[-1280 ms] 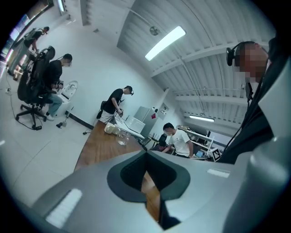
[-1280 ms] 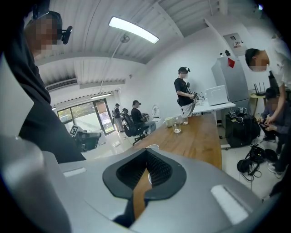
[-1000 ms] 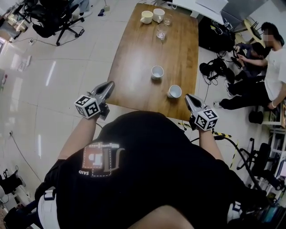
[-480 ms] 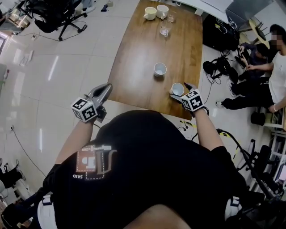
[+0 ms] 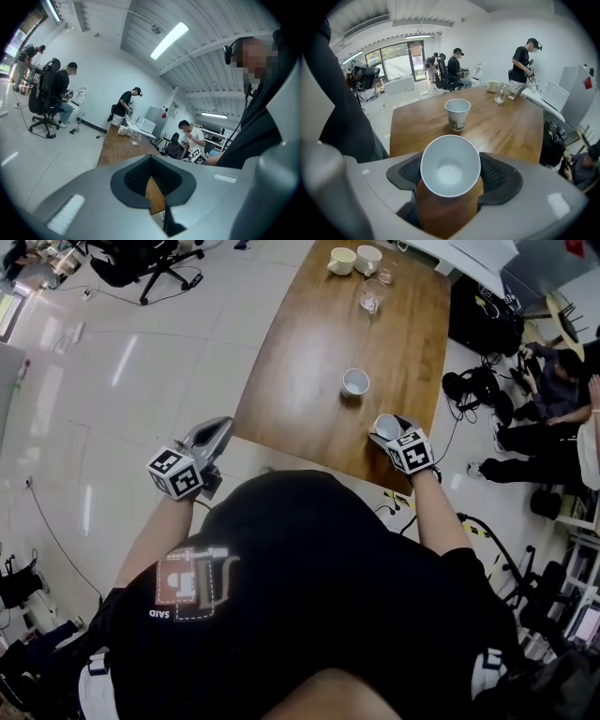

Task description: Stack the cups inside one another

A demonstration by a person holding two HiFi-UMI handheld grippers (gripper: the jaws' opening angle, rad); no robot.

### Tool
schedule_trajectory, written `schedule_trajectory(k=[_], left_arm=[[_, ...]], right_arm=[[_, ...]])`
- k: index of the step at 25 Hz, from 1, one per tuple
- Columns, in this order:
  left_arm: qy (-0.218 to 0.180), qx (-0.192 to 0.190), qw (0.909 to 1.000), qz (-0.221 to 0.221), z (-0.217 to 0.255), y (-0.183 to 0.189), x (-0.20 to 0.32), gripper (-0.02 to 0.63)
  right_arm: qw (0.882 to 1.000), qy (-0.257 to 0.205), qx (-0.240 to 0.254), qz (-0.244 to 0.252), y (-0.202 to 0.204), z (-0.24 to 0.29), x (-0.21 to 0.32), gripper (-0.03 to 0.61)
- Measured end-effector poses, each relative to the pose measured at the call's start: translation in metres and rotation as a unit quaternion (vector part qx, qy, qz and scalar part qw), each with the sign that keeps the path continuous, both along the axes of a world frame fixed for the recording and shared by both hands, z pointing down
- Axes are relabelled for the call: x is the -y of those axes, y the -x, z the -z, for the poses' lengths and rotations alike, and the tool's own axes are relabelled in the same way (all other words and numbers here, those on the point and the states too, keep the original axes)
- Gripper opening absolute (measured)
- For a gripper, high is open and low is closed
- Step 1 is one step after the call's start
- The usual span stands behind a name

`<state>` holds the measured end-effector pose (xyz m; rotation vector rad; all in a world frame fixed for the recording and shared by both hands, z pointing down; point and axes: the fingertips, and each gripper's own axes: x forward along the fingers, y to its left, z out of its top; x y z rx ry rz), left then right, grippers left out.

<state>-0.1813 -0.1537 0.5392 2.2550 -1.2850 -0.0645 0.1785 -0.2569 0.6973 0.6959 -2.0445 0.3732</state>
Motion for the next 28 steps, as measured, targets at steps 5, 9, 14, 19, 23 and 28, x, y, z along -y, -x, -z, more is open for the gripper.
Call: schedule_trajectory(k=[5,9,14,19,23,28], left_arm=[[-0.012,-0.002,0.9999,0.002,0.0,0.006,-0.002,0.002],[-0.02,-0.005,0.9997,0.01,0.005,0.015,-0.006,0.002],[-0.025,0.0,0.9993,0.027,0.01,0.031,-0.017,0.002],[-0.013,0.0,0.9985,0.053,0.006,0.054,-0.032,0.002],[-0.005,0.007,0.9984,0.056,0.006,0.062,-0.037,0.002],[-0.017,0.003,0.9993,0.032,0.008,0.05,-0.023,0.002]], right_arm=[[0.998,-0.026,0.061,-0.023,0.02,0.059,0.032,0.373],[0.994,-0.062,0.09,-0.011,0.056,0.112,0.069,0.373],[0.995,-0.063,0.074,0.016,0.095,0.112,0.096,0.374],[0.998,-0.042,0.038,0.023,0.11,0.072,0.099,0.38],[0.998,-0.033,0.051,0.015,0.113,0.059,0.097,0.424],[0.988,-0.063,0.139,-0.013,0.105,0.116,0.09,0.43]])
